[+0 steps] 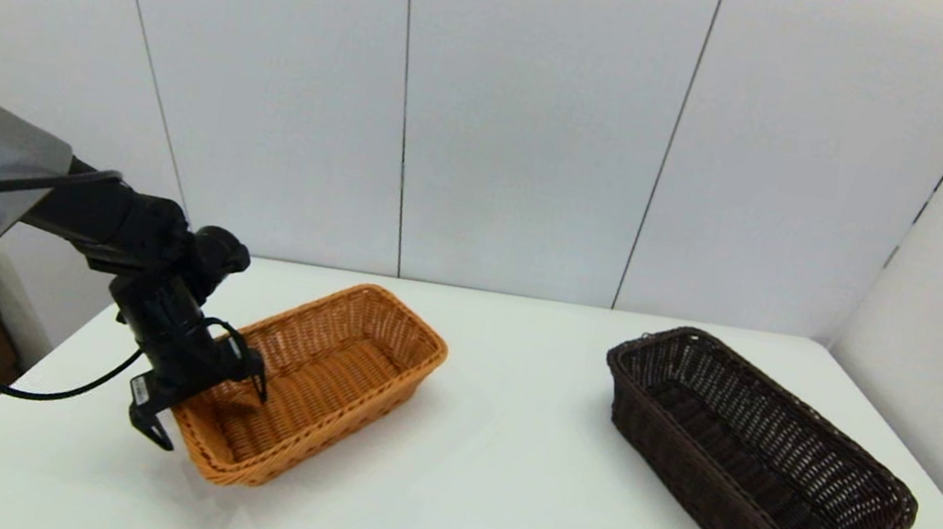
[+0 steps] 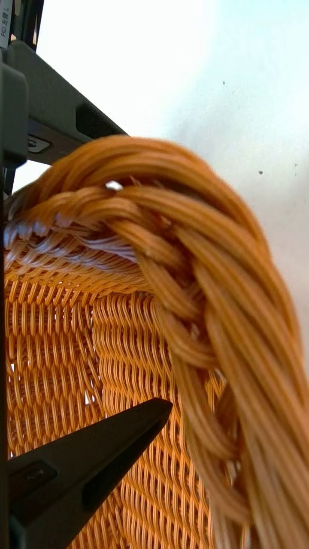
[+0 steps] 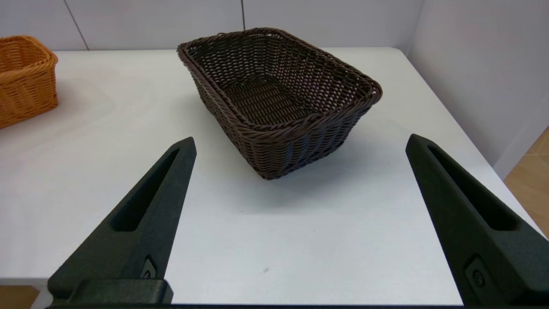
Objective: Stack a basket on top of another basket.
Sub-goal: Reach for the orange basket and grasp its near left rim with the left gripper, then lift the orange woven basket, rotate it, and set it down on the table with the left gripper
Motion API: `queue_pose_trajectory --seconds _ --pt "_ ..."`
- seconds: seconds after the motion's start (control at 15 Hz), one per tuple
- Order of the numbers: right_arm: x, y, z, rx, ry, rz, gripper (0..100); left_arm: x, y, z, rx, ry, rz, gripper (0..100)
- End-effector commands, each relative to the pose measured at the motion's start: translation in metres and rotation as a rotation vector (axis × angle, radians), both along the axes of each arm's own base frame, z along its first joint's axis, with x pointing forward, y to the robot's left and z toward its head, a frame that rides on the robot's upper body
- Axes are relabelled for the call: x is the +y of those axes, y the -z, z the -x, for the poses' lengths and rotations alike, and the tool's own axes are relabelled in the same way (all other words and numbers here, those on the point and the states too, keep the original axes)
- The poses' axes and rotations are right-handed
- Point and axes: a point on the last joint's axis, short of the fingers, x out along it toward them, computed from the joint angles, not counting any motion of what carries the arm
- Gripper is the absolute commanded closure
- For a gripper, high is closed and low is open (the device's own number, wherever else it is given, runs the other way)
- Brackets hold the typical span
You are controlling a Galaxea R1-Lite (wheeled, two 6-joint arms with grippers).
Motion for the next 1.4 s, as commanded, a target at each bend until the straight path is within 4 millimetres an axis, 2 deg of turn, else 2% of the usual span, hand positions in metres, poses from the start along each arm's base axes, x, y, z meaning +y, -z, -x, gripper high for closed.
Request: queue_pose_trajectory --seconds 0.07,0.53,0.8,1.07,1.4 --pt "0.000 0.000 0.000 0.000 0.000 0.000 0 0.001 0.003 0.003 0.002 -0.009 -0.001 100" --pt "0.000 0.000 0.000 0.002 0.000 0.000 0 0.003 -0.006 0.004 -0.041 -0.008 0.029 100" --pt "0.000 0.000 0.000 0.000 0.000 0.000 0 0.017 -0.021 0.006 -0.086 -0.008 0.107 100" --pt "0.000 0.000 0.000 0.002 0.000 0.000 0 0.033 -0.047 0.010 -0.179 0.005 0.186 100" --pt "0.000 0.000 0.000 0.002 0.000 0.000 0 0.038 -0.088 0.014 -0.312 0.054 0.278 100"
